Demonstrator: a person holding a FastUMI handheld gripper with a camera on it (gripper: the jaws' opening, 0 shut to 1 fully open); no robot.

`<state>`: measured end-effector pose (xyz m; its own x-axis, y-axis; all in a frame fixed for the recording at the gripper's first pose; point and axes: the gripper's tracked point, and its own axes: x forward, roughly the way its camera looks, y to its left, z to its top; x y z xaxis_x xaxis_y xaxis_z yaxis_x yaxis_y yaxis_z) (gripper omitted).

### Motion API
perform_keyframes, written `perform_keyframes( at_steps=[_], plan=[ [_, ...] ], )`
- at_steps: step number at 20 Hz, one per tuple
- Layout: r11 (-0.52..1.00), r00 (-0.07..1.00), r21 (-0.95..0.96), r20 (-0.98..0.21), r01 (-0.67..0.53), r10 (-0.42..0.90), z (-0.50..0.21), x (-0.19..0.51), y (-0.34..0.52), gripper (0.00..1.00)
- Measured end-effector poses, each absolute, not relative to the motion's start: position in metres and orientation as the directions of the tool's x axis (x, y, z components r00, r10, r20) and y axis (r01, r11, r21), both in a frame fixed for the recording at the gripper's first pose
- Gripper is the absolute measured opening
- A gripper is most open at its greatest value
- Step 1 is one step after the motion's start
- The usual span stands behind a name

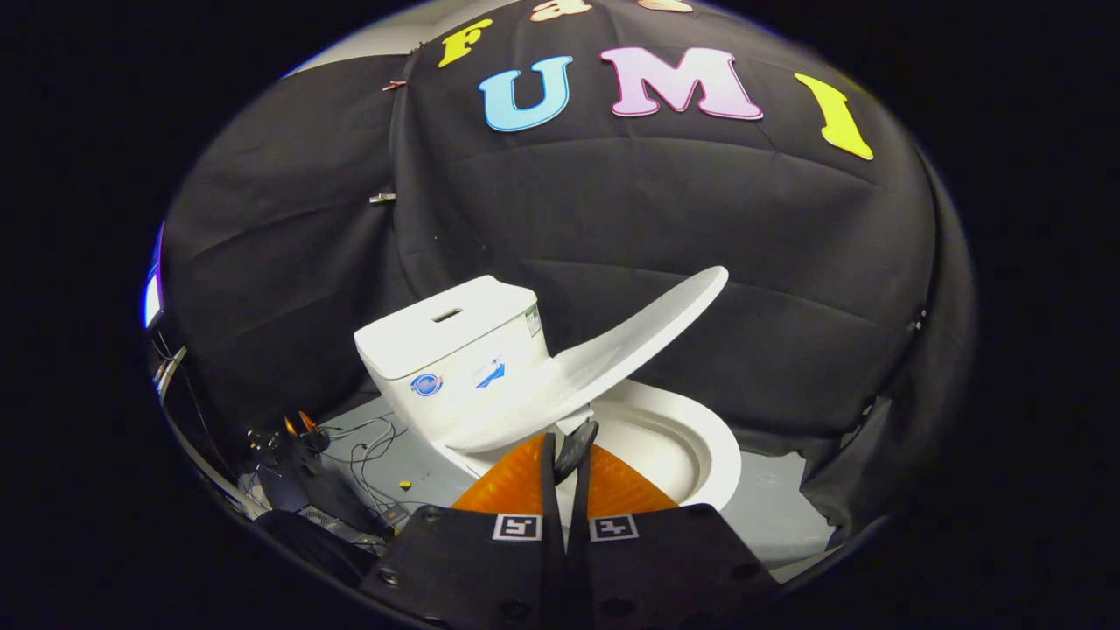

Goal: Open the toilet lid.

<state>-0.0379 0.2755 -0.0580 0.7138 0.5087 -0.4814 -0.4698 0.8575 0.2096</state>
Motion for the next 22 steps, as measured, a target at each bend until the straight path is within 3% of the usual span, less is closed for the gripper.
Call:
perform_keyframes(
  at_steps=[8,22],
  plan=[
    [0.829,0.751,0.110,-0.371,-0.549,0.546,-0.009,-0.028,0.329,0.05],
    [0.745,0.714,0.033,-0.259,-0.666,0.650,0.041,-0.013,0.441,0.05]
  ],
)
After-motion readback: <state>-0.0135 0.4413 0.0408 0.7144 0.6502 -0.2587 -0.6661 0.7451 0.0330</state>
